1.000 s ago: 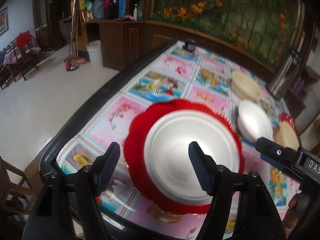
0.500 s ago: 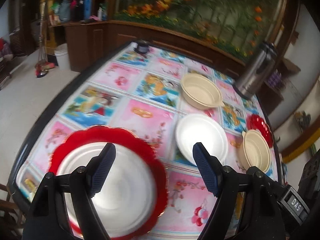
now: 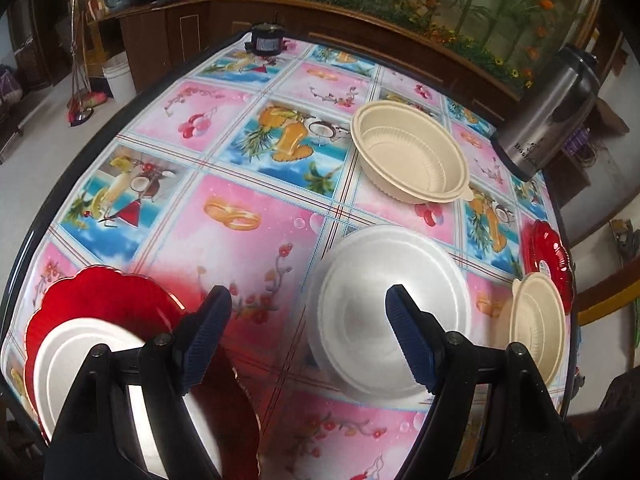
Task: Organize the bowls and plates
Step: 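Move the left tool to another white plate and grasp its rim, then carry the second white plate with the left tool over the red plate stack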
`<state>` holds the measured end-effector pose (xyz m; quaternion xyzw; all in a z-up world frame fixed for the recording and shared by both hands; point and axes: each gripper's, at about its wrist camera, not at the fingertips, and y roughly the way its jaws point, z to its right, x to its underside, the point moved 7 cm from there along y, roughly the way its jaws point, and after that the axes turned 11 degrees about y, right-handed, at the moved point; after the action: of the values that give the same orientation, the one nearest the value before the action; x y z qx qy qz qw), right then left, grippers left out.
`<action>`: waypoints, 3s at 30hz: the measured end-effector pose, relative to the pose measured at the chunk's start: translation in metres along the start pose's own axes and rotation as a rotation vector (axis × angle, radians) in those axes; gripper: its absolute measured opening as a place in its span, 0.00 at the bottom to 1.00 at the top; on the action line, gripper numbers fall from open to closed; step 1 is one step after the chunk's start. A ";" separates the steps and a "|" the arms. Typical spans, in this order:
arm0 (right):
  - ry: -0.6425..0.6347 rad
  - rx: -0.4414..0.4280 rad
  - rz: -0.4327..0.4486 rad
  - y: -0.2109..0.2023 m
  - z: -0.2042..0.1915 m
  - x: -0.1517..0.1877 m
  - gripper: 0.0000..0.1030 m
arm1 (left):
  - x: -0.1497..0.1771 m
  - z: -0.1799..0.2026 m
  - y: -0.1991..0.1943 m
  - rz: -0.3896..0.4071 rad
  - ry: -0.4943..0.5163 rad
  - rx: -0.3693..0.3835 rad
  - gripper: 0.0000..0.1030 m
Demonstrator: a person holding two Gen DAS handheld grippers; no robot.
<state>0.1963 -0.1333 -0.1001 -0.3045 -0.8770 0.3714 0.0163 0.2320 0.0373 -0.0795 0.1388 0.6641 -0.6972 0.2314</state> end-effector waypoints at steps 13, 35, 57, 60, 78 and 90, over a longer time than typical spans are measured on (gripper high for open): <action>-0.009 0.079 -0.044 0.050 0.003 -0.015 0.66 | 0.001 0.009 0.039 -0.091 0.017 -0.028 0.77; -0.044 0.120 -0.079 0.073 0.005 -0.011 0.08 | 0.013 0.027 0.044 -0.123 0.116 0.002 0.17; -0.148 0.088 0.032 -0.014 -0.002 0.029 0.08 | 0.057 0.038 -0.042 0.021 0.181 0.057 0.15; -0.169 0.075 0.043 -0.024 -0.006 0.038 0.08 | 0.064 0.034 -0.060 0.065 0.187 0.054 0.15; -0.350 0.003 0.001 -0.025 -0.075 0.111 0.08 | 0.097 -0.056 -0.122 0.183 0.057 0.015 0.16; -0.452 -0.007 -0.076 0.012 -0.119 0.150 0.08 | 0.108 -0.114 -0.119 0.175 -0.047 -0.042 0.16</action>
<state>0.1107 0.0316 -0.0515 -0.1804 -0.8704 0.4264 -0.1677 0.0666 0.1368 -0.0399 0.1751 0.6582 -0.6634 0.3099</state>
